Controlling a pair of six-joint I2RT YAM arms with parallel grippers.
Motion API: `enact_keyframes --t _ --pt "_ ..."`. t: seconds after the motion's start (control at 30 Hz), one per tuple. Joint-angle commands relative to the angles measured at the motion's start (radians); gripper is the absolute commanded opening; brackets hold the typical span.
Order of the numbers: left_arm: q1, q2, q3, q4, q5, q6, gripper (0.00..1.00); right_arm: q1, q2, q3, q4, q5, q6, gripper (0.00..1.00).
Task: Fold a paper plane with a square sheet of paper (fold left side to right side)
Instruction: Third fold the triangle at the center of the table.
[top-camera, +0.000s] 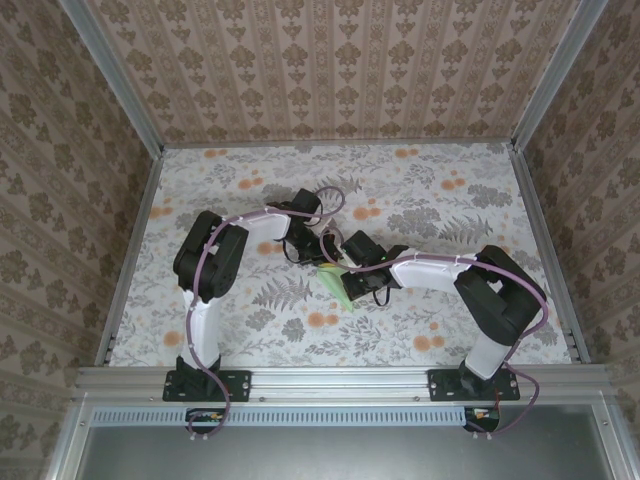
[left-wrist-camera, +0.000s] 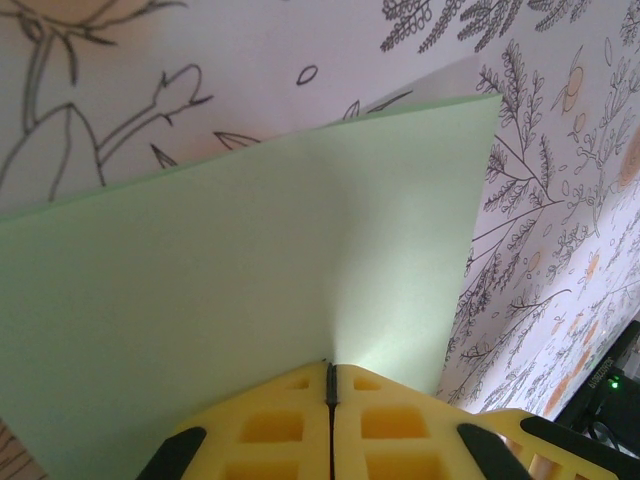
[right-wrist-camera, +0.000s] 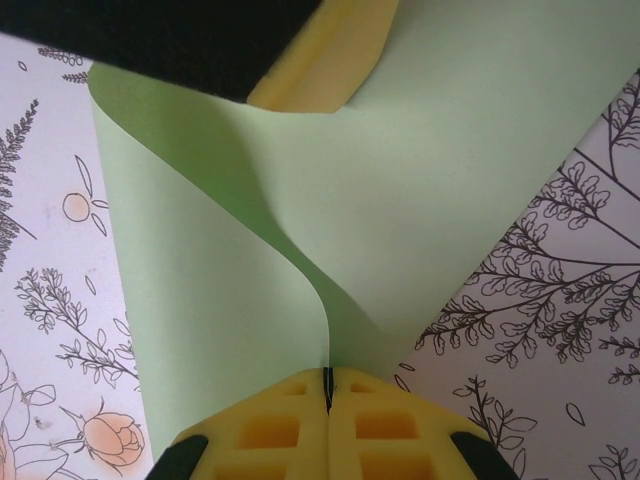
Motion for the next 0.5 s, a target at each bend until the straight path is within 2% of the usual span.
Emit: enact_keyframes --t 0.0,0.27,0.37,0.47 --pt "0.0 -0.016 0.033 -0.067 -0.049 0.042 0.11 -0.004 0.021 -0.013 -0.033 0.013 0.001 0.0" --pt "0.054 -0.088 0.136 -0.159 -0.049 0.104 0.25 -0.004 0.027 -0.008 -0.04 -0.002 -0.009 0.0" --pt "0.073 -0.138 0.109 -0.165 -0.069 0.112 0.24 -0.004 0.033 -0.004 -0.043 -0.01 -0.01 0.0" --pt "0.082 -0.214 0.019 -0.133 -0.063 0.106 0.17 -0.005 0.033 -0.003 -0.045 -0.009 -0.013 0.0"
